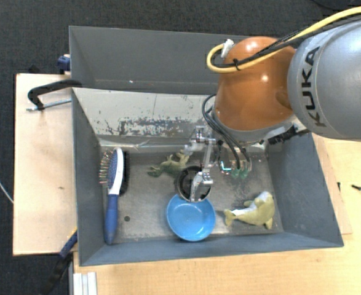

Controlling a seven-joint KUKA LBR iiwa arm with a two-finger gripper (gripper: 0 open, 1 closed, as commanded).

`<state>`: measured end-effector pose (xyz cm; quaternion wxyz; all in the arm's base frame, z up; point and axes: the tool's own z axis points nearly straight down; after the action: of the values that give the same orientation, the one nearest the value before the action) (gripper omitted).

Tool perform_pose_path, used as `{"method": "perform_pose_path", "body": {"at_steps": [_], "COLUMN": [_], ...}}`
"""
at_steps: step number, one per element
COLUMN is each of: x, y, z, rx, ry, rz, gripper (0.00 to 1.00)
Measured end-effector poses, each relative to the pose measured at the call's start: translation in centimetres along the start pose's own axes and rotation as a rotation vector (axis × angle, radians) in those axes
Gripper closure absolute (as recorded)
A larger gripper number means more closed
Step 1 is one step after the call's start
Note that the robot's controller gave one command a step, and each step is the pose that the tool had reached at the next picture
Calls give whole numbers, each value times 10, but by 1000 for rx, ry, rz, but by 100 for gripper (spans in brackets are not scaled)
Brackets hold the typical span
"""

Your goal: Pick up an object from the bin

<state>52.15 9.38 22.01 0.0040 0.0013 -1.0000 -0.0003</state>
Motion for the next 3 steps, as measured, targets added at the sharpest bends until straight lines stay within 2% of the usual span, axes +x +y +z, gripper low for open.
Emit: {"method": "perform_pose_path", "body": {"at_steps": [1,2,3], "x": [1,5,4], "y": [-29,-39,-36], "z": [135,142,140], "rx": [0,-8,-2], "ry": [-15,-16,-13], "rz": [-204,-199,-201], "gripper": [0,0,0]}}
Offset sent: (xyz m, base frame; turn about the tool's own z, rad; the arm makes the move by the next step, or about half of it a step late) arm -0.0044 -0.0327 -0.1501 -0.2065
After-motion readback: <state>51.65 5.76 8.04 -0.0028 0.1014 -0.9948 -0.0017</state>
